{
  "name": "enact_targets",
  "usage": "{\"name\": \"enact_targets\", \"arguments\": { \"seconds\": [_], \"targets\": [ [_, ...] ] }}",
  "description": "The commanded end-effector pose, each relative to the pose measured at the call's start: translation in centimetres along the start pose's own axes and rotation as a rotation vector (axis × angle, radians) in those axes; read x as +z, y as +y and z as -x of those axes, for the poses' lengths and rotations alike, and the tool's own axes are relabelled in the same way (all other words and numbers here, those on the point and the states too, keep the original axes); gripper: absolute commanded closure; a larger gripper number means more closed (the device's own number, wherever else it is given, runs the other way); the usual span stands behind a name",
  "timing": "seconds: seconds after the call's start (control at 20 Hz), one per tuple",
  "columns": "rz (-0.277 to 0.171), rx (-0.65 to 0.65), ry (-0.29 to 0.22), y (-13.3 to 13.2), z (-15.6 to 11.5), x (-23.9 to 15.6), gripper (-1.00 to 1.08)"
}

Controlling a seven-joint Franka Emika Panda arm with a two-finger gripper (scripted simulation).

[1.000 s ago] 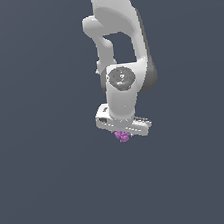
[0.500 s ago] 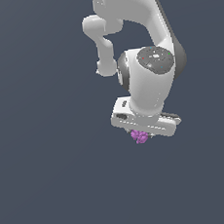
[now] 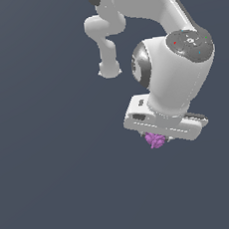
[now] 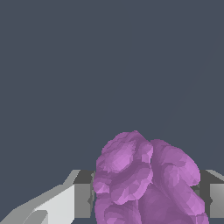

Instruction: Pick up the object and move it to a goal position.

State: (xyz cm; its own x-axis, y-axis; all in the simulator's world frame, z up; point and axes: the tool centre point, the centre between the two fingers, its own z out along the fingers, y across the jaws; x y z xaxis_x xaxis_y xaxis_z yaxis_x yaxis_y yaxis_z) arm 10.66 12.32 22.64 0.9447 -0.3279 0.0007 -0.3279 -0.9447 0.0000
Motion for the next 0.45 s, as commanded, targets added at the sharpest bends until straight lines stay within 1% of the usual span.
{"name": "enact_targets", "arguments": {
  "seconds": [0.0,0.4],
  "targets": [
    [0.000,0.000,-0.001,-0.49,-0.20,-0.45,1.08],
    [0.000,0.000,-0.001,-1.02,-0.46,-0.91,1.08]
  ]
}}
